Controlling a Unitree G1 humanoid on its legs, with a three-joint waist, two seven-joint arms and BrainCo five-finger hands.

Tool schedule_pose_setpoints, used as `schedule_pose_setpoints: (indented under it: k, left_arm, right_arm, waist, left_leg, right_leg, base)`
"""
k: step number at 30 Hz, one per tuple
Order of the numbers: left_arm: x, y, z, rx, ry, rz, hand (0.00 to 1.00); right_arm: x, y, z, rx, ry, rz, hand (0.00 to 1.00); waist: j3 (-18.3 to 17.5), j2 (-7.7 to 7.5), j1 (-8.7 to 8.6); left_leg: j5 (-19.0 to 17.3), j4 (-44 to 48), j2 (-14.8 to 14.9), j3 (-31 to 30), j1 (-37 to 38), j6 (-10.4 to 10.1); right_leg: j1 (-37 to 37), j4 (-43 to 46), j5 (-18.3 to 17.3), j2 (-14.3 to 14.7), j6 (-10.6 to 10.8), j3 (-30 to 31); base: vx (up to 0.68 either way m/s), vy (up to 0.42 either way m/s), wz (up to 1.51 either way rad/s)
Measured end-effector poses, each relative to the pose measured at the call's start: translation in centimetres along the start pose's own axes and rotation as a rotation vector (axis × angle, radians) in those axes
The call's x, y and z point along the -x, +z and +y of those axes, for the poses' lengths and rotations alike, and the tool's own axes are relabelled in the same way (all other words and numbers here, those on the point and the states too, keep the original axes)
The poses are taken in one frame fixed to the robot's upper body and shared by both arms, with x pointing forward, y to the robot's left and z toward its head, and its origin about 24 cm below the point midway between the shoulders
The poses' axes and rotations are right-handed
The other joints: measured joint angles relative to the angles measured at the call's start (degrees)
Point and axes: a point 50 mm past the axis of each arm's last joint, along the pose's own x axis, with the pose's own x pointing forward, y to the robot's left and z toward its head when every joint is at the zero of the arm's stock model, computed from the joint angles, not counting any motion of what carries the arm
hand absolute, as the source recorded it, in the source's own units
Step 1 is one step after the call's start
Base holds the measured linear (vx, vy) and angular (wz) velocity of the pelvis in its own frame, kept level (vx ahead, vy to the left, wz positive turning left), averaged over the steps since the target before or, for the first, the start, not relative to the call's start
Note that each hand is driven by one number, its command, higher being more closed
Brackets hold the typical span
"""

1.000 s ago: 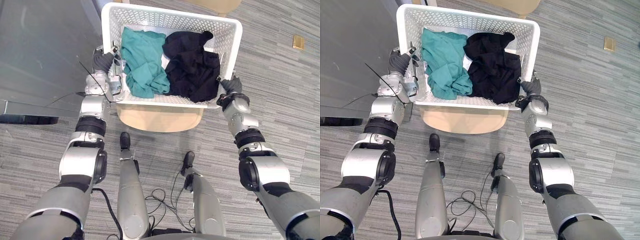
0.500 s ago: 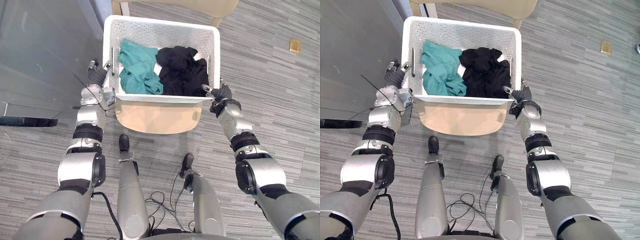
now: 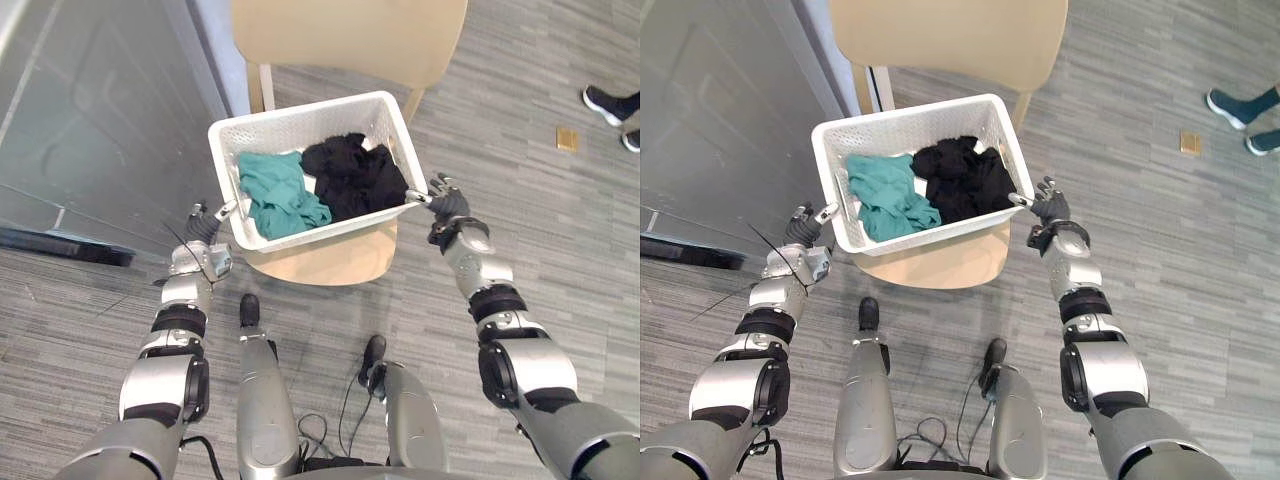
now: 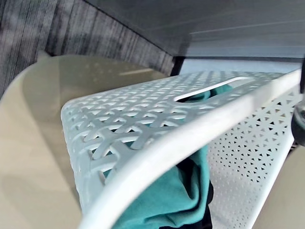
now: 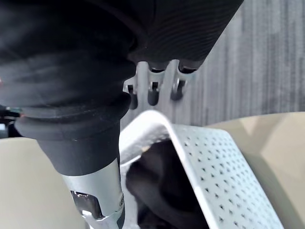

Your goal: Pick up the laundry basket with both hands and put the clothes into the washing machine.

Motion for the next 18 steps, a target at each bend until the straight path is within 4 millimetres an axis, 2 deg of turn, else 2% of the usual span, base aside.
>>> schedule_pose_setpoints:
  k: [2, 4, 6, 7, 9, 13, 15, 18]
  left_arm:
    - [0.4, 0.4, 0.1, -0.043, -0.017, -0.046, 0.00]
    - [1.0, 0.3, 0.7, -0.082, -0.021, -0.076, 0.00]
    - [2.2, -1.6, 2.4, -0.129, 0.003, -0.055, 0.00]
    - [2.6, -2.1, 3.0, -0.146, 0.009, -0.049, 0.00]
    - [4.3, -3.6, 4.6, -0.186, 0.027, -0.040, 0.00]
    - [6.6, -5.2, 7.2, -0.230, 0.083, -0.024, 0.00]
    - [7.8, -5.7, 8.3, -0.244, 0.114, -0.026, 0.00]
    - [9.7, -6.8, 9.2, -0.250, 0.166, -0.025, 0.00]
  right_arm:
    - [0.6, 0.2, -1.2, 0.016, -0.007, -0.032, 0.00]
    - [1.5, -0.8, -2.7, 0.022, -0.029, -0.035, 0.00]
    - [3.4, -3.9, -5.1, 0.032, -0.082, 0.030, 0.00]
    - [4.0, -4.7, -5.8, 0.039, -0.095, 0.048, 0.00]
    - [6.5, -7.3, -8.9, 0.076, -0.165, 0.114, 0.00]
    - [10.2, -9.0, -13.7, 0.101, -0.314, 0.162, 0.00]
    - [11.9, -9.5, -15.4, 0.101, -0.374, 0.171, 0.00]
    - [14.9, -10.8, -17.7, 0.117, -0.469, 0.213, 0.00]
  waist:
    - [-0.24, -0.05, 0.02]
    - [-1.63, -0.03, 0.09]
    - [-5.76, 0.05, -0.09]
    - [-6.65, 0.02, -0.13]
    - [-10.71, 0.10, -0.32]
    - [-15.17, 0.17, -0.68]
    - [-17.03, 0.16, -1.34]
    - [-19.57, 0.21, -1.41]
  left_leg:
    - [0.01, -0.85, -0.73, 0.21, 2.06, 0.02]
    - [0.04, -1.77, -1.31, 0.44, 3.66, 0.03]
    - [0.13, -3.72, -1.99, 1.06, 6.13, 0.11]
    - [0.13, -4.17, -2.08, 1.23, 6.96, 0.11]
    - [0.19, -6.86, -2.71, 1.26, 9.64, 0.03]
    - [0.37, -10.16, -3.55, 1.32, 13.82, -0.07]
    - [0.38, -11.24, -3.80, 1.39, 14.99, -0.08]
    - [0.47, -12.50, -3.94, 1.65, 16.73, -0.22]
  right_leg:
    - [1.73, -0.01, -0.57, -0.51, 0.49, 0.00]
    - [3.16, -0.39, -0.83, -1.05, 0.63, -0.21]
    - [5.48, -2.38, -0.88, -1.20, 0.74, -0.26]
    - [6.40, -3.13, -0.88, -1.20, 0.74, -0.29]
    - [9.38, -6.18, -0.77, -1.21, 0.94, -0.58]
    - [14.27, -10.92, -0.10, -1.22, 1.71, -0.98]
    - [15.97, -12.70, 0.23, -1.21, 1.91, -1.41]
    - [18.01, -14.93, 0.49, -1.11, 2.02, -1.68]
  base:
    - [0.03, -0.018, 0.17]
    - [0.05, -0.030, 0.14]
    - [0.11, -0.034, 0.06]
    - [0.12, -0.032, 0.07]
    - [0.13, -0.030, 0.12]
    - [0.12, -0.007, 0.07]
    - [0.09, -0.001, 0.06]
    - [0.14, -0.010, 0.01]
